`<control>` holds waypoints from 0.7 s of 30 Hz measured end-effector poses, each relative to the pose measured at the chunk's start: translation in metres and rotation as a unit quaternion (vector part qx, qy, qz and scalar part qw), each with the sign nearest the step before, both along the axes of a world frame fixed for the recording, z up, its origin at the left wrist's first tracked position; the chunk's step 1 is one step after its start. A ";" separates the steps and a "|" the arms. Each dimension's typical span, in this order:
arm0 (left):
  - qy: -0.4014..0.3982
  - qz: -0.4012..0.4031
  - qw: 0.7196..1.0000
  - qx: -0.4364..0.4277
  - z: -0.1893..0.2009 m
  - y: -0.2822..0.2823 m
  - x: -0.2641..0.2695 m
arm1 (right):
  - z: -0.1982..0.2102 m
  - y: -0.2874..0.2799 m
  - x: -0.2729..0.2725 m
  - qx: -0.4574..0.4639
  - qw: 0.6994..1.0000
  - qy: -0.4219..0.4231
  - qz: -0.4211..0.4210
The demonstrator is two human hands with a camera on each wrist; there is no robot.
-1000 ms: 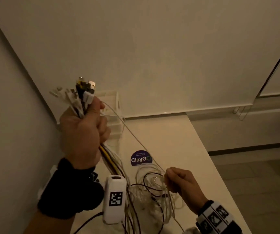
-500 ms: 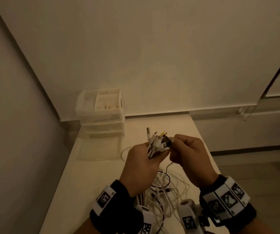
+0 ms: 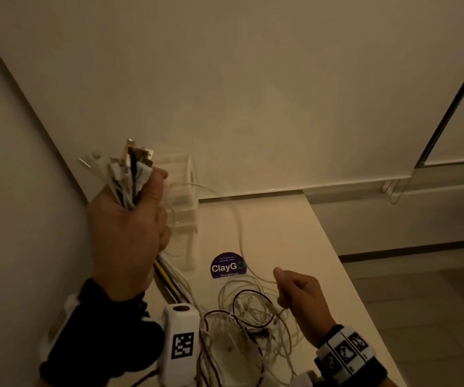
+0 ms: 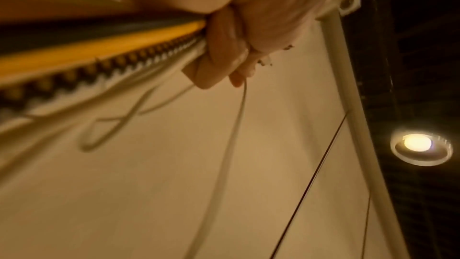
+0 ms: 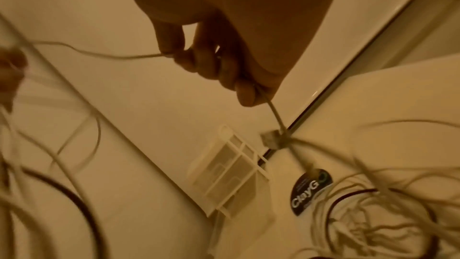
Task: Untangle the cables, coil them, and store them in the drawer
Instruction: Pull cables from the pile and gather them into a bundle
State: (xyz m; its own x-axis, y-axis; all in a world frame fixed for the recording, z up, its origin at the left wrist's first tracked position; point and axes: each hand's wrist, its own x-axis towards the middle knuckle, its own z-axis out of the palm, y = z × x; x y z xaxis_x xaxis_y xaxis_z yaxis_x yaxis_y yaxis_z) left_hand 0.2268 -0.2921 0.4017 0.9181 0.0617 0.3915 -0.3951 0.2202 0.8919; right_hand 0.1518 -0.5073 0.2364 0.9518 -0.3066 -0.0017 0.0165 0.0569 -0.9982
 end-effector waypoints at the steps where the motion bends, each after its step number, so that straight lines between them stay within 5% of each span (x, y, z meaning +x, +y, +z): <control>1: -0.005 0.037 0.998 0.054 -0.007 0.003 0.001 | 0.002 0.000 0.000 0.010 1.000 0.005 -0.016; 3: -0.006 0.075 0.990 0.123 -0.024 0.004 -0.001 | 0.011 0.001 0.002 0.015 1.000 0.000 -0.016; 6: 0.025 -0.047 0.986 0.156 -0.040 -0.008 -0.014 | 0.026 0.005 0.003 0.008 1.000 -0.018 0.014; 10: 0.017 -0.132 0.940 0.314 -0.064 -0.037 -0.034 | 0.045 0.014 0.009 0.005 0.997 -0.066 0.046; 13: 0.049 -0.112 0.924 0.362 -0.085 -0.050 -0.033 | 0.049 0.016 0.017 0.001 0.996 -0.075 0.042; 21: 0.037 -0.006 0.942 0.332 -0.085 -0.039 -0.019 | 0.056 0.011 0.032 0.016 0.991 -0.119 0.059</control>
State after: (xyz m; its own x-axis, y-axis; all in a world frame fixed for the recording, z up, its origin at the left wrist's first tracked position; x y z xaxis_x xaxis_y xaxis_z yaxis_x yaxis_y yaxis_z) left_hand 0.2082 -0.3314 0.3162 0.9436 -0.1854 0.2744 -0.3271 -0.3925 0.8596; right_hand 0.1840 -0.4967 0.2921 0.9555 -0.1971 0.2193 0.2427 0.1035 -0.9646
